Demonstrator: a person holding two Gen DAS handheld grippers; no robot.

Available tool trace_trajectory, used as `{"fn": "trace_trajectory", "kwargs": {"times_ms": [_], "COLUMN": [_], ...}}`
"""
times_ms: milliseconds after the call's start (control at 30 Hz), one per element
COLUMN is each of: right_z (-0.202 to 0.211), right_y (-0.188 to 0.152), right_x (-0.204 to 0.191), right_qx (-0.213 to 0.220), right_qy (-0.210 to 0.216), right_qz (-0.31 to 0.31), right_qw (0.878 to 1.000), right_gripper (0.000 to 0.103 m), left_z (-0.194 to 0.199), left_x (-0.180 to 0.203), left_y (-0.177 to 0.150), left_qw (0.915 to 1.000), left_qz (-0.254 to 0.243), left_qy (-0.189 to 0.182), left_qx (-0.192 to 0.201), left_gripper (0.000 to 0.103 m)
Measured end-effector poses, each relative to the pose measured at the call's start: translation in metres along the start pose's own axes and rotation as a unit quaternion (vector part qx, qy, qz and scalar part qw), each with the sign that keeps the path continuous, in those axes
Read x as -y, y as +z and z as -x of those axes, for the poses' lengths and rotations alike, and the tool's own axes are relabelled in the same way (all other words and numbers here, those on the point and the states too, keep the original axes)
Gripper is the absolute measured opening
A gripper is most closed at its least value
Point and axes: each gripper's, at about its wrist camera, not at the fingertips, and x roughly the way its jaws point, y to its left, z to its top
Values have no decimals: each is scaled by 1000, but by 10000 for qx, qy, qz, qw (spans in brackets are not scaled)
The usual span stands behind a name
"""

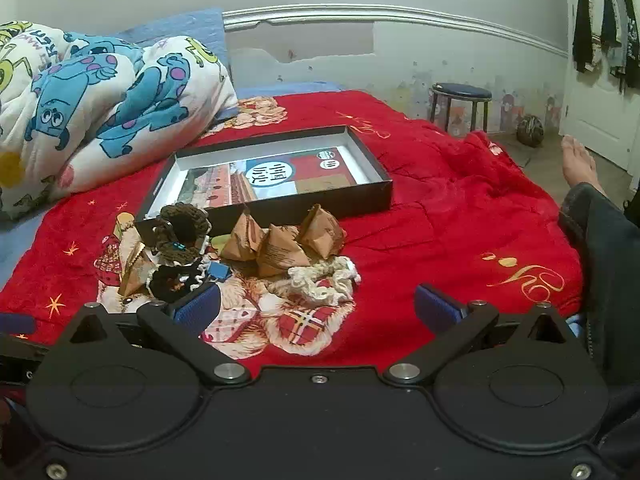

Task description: Organize objects

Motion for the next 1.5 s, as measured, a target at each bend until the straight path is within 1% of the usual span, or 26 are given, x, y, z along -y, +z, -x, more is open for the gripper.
{"fn": "trace_trajectory", "kwargs": {"times_ms": [267,333,467,567,700,767,833,933,1033,1133,1233,1367,1433,1500], "right_z": [-3,-3,-3,-6,-8,-7,-6,-5,-4,-4,-4,0,1,5], "right_y": [-1,-1,-1,-1,-2,-2,-1,0,0,1,3,8,13,18], "right_x": [-4,-4,-4,-4,-4,-4,-2,1,5,8,9,3,0,0], "right_qx": [-21,-19,-9,-24,-51,-22,-8,12,34,44,57,139,188,301], "right_qy": [57,52,54,41,35,45,50,47,34,32,30,-54,-145,-106], "right_qz": [44,50,17,14,27,23,-1,-45,-103,-206,-337,-250,-211,-212], "right_qw": [10000,10000,10000,10000,10000,10000,10000,10000,9999,9998,9994,9996,9995,9993], "right_gripper": [103,103,103,103,103,103,103,103,103,103,103,103,103,103], "left_z": [-3,-3,-2,-3,0,2,5,13,16,19,23,25,19,12], "left_x": [-1,0,5,8,8,7,6,5,7,7,6,15,19,20], "left_y": [1,0,-2,-4,-4,-3,-2,-4,-3,-4,-3,0,2,3], "left_qw": [10000,10000,9998,9997,9995,9989,9980,9962,9944,9935,9925,9911,9921,9940], "left_qz": [32,2,-161,-225,-249,-204,-126,-76,-115,-97,30,-147,-222,-221], "left_qy": [85,38,140,86,-167,-369,-521,-594,-740,-726,-736,-786,-794,-753], "left_qx": [-41,-34,56,34,139,213,322,635,750,874,979,1062,951,764], "left_gripper": [103,103,103,103,103,103,103,103,103,103,103,103,103,103]}}
